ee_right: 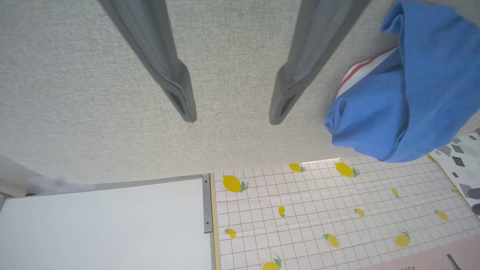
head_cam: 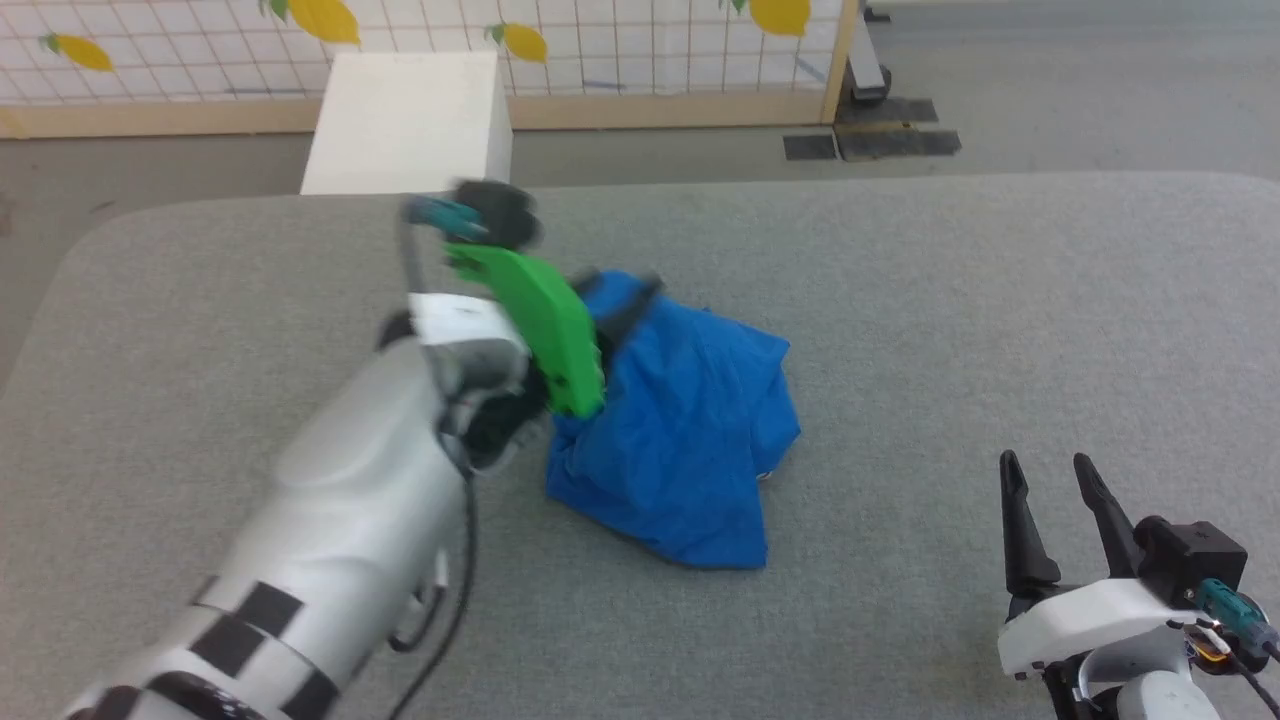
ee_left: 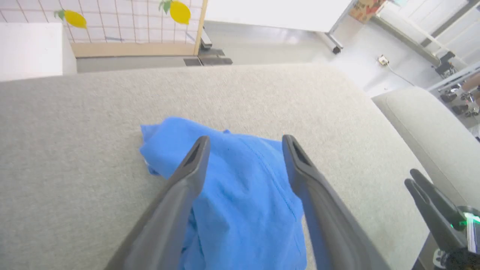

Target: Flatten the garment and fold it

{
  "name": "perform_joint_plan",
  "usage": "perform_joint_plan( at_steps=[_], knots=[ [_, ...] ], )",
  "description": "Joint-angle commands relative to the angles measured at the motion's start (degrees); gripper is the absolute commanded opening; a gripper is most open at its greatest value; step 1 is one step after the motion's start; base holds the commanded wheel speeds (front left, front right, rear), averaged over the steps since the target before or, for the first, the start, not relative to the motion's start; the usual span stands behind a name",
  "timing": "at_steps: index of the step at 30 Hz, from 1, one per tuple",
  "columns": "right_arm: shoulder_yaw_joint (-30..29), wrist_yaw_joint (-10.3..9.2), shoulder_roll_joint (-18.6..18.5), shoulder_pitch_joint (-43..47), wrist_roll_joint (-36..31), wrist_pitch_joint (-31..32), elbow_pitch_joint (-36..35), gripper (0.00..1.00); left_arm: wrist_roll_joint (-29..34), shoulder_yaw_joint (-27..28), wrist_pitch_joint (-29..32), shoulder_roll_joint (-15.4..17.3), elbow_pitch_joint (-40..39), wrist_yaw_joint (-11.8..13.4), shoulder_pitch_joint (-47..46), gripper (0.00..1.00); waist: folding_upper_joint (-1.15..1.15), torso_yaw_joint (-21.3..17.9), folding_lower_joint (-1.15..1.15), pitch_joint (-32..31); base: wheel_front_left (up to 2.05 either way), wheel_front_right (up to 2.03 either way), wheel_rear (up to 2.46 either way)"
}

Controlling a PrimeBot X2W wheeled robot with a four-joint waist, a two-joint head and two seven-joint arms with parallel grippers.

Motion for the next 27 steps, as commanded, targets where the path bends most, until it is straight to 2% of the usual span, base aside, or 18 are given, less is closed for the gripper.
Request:
perform_joint_plan(
  at_steps=[1, 9, 12, 19, 27],
  knots=[
    [0.2, -0.09, -0.05, 0.83, 0.56, -0.32, 0.12, 1.0, -0.25, 1.25, -2.52, 1.43, -0.33, 0.67, -0.62, 1.0, 0.0, 1.1, 0.0, -1.39, 0.0, 0.0, 0.0],
    [0.42, -0.09, -0.05, 1.38, 0.86, -0.32, 0.03, 1.0, 5.58, 7.45, -22.65, 9.21, -3.42, 6.81, 2.68, 1.0, 0.0, 2.05, 0.0, -2.96, 0.0, 0.0, 0.0],
    [0.13, -0.09, -0.05, 1.75, 0.86, -0.32, -0.07, 1.0, 8.19, 9.17, -26.8, 12.09, -5.36, 9.37, 5.72, 1.0, 0.0, 2.36, 0.0, -3.42, 0.0, 0.0, 0.0],
    [-0.49, -0.09, -0.05, 2.1, 0.74, -0.32, -0.75, 1.0, 15.7, 14.65, -28.11, 16.21, -14.95, 13.54, 16.06, 1.0, 0.0, 2.72, 0.0, -3.53, 0.0, 0.0, 0.0],
    [0.04, -0.09, -0.05, 2.17, 1.31, -0.32, -1.12, 1.0, 20.48, 22.3, -28.13, 15.52, -23.69, 14.99, 30.83, 1.0, 0.0, 2.28, 0.0, -3.7, 0.0, 0.0, 0.0]
  ],
)
